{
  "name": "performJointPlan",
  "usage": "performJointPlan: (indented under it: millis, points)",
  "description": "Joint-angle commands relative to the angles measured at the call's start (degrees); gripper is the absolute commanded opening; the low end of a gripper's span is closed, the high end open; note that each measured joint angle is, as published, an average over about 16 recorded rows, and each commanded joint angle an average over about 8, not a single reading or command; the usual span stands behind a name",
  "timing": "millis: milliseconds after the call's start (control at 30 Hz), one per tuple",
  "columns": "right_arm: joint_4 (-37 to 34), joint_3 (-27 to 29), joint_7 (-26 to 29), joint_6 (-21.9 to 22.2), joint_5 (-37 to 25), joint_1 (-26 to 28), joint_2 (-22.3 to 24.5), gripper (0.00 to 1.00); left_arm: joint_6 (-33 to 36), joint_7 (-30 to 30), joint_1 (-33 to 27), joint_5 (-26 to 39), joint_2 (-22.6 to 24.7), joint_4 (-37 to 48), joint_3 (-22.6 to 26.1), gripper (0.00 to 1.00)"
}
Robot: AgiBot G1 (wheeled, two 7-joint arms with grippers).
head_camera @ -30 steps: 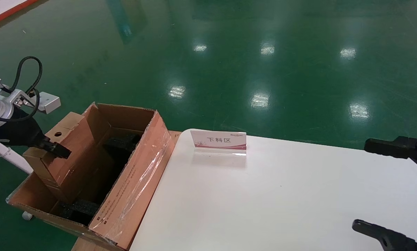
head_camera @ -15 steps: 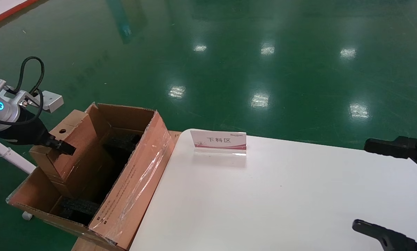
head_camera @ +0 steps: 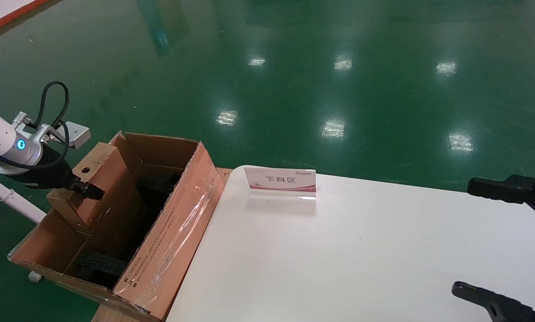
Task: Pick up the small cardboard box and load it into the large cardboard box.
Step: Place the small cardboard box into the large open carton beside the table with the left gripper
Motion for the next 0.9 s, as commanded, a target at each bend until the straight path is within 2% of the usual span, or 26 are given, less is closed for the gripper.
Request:
performJointPlan:
  millis: [33, 833, 900]
  points:
    - [0.0, 0.0, 0.0, 0.0, 0.0, 0.0, 0.0, 1.00, -0.7, -0.3, 0.6, 0.2, 0.2, 0.3, 0.1, 0.00]
    - [0.0, -0.1, 0.0, 0.0, 0.1, 0.0, 0.0, 1.00, -4.9, -4.1, 6.5, 1.9, 4.6, 5.3, 1.4, 0.00]
    - [0.0, -0.1, 0.0, 0.0, 0.1, 0.0, 0.0, 1.00, -4.8, -4.6, 6.9, 2.3, 5.1, 5.9, 1.7, 0.05]
